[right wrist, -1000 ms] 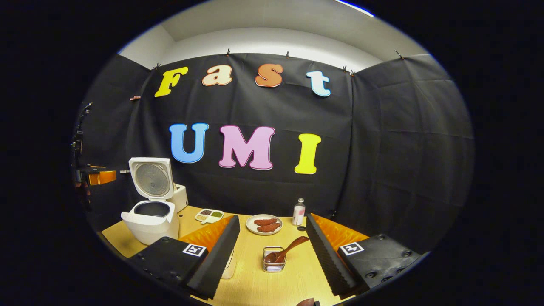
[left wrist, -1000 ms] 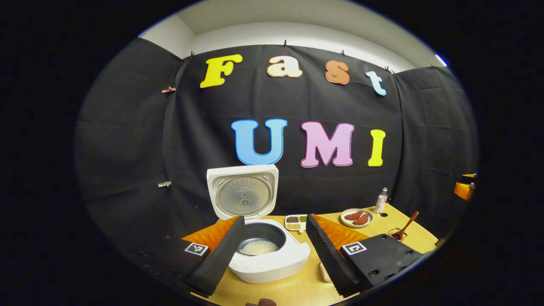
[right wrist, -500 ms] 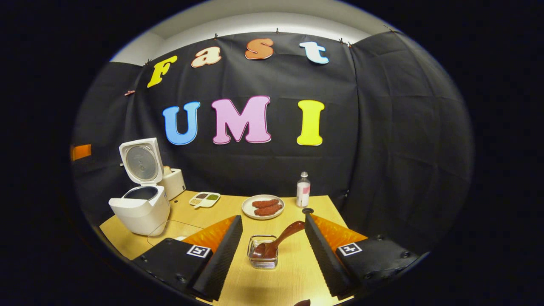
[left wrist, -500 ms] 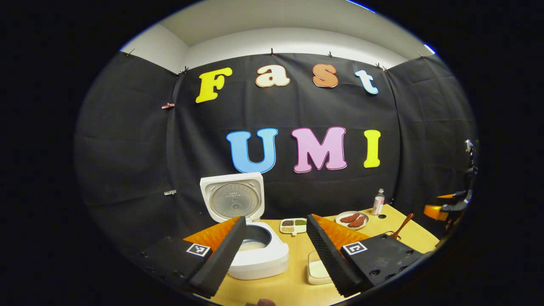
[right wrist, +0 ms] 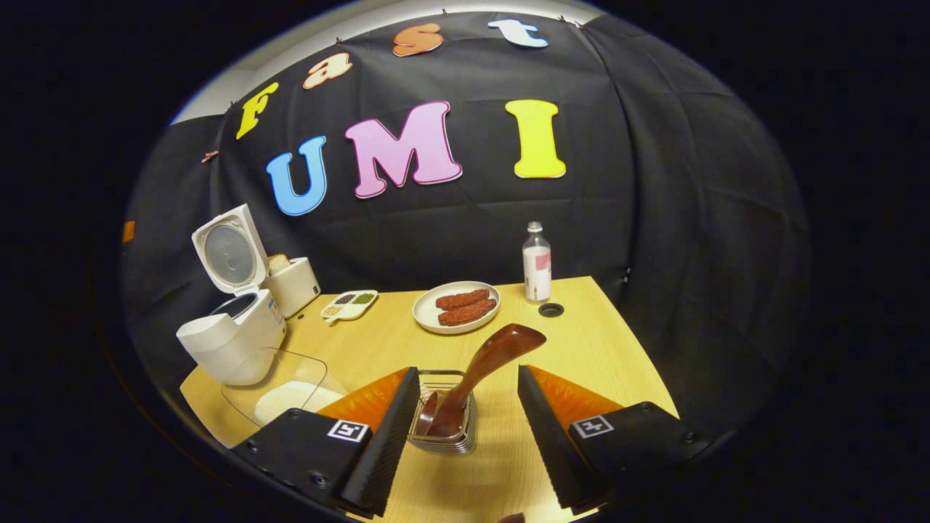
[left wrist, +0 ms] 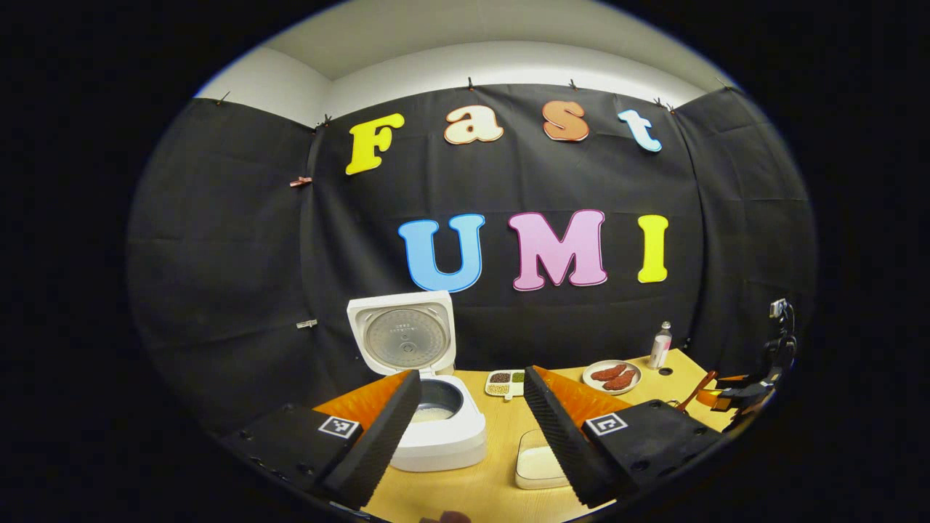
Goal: Close the left gripper, press the button to open the rice cooker; take a wooden spoon from the chopstick holder with the right hand, scoop a spoonful of rice and pour it into the rice cooker, then put the wooden spoon back into the chopstick holder.
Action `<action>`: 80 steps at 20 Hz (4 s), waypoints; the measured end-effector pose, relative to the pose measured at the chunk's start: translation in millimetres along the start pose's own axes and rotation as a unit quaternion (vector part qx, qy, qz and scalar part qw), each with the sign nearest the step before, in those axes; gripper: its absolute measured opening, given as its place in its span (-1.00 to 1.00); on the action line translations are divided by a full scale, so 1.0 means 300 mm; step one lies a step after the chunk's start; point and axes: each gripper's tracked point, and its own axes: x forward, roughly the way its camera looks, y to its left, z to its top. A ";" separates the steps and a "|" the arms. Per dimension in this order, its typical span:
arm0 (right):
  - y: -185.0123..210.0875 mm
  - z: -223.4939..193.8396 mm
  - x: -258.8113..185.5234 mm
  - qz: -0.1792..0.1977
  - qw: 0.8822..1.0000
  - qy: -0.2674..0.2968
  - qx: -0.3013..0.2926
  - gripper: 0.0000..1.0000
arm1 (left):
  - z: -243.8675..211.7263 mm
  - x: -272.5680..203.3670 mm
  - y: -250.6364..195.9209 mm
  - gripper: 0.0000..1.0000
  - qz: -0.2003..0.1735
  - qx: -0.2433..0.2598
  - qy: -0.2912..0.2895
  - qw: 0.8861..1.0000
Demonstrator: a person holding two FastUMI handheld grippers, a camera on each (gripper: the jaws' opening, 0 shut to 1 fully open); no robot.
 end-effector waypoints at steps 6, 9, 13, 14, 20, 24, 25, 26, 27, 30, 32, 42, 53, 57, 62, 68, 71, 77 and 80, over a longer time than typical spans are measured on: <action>0.015 -0.064 0.144 0.014 1.000 0.015 0.006 0.46 | -0.049 0.009 0.014 0.94 0.005 -0.007 0.021 1.000; 0.013 -0.096 0.177 0.005 1.000 0.021 -0.011 0.11 | -0.066 0.019 0.053 0.95 0.007 -0.003 0.028 1.000; 0.049 -0.120 0.153 0.007 1.000 0.024 -0.012 -0.08 | -0.081 0.030 0.089 0.94 0.012 -0.018 0.034 0.999; 0.060 -0.132 0.146 0.008 0.999 0.026 -0.015 -0.09 | -0.083 0.028 0.097 0.94 0.012 -0.018 0.036 0.999; 0.042 -0.150 0.154 -0.013 0.999 0.030 -0.022 -0.24 | -0.088 0.037 0.128 0.94 0.011 -0.014 0.038 0.999; 0.087 -0.115 0.119 -0.009 0.999 0.019 -0.031 -0.22 | -0.084 0.046 0.136 0.94 0.011 -0.010 0.037 0.999; 0.087 -0.105 0.117 -0.011 0.999 0.013 -0.042 -0.39 | -0.084 0.047 0.137 0.94 0.011 -0.011 0.037 0.999; 0.101 -0.098 0.117 -0.006 0.999 0.009 -0.045 -0.29 | -0.084 0.052 0.140 0.94 0.012 -0.012 0.038 0.999; 0.131 -0.101 0.115 0.004 0.999 0.011 -0.041 -0.29 | -0.090 0.055 0.141 0.94 0.012 -0.014 0.039 0.999; 0.132 -0.174 0.146 0.004 0.998 0.044 -0.046 -0.29 | -0.095 0.061 0.148 0.94 0.014 -0.020 0.042 0.999; 0.133 -0.167 0.154 0.002 0.998 0.044 -0.035 -0.26 | -0.095 0.065 0.155 0.94 0.016 -0.020 0.043 0.999; 0.114 -0.036 0.107 -0.008 1.000 0.014 0.017 -0.51 | -0.104 0.063 0.210 0.94 0.021 -0.027 0.043 0.998; 0.378 0.238 -0.022 0.034 0.998 -0.060 -0.005 -0.51 | -0.130 0.049 0.356 0.94 0.015 -0.048 0.038 0.998; 0.593 0.215 -0.026 0.080 0.994 -0.053 -0.046 -0.52 | -0.133 0.052 0.401 0.94 0.006 -0.042 0.037 0.998; 0.755 0.051 0.020 0.085 0.990 -0.007 -0.115 -0.52 | -0.141 0.056 0.456 0.94 -0.001 -0.034 0.038 0.999; 0.781 -0.146 0.115 0.036 0.981 0.045 -0.187 -0.52 | -0.146 0.074 0.486 0.94 -0.026 -0.025 0.036 0.999; 0.769 -0.230 0.157 0.005 0.977 0.068 -0.203 -0.51 | -0.157 0.082 0.516 0.94 -0.032 -0.022 0.039 0.999; 0.854 -0.291 0.189 0.001 0.987 0.089 -0.134 -0.51 | -0.176 0.089 0.551 0.94 -0.044 -0.027 0.042 0.998; 0.900 -0.304 0.190 0.005 0.992 0.097 -0.085 -0.51 | -0.182 0.089 0.566 0.94 -0.045 -0.028 0.043 0.998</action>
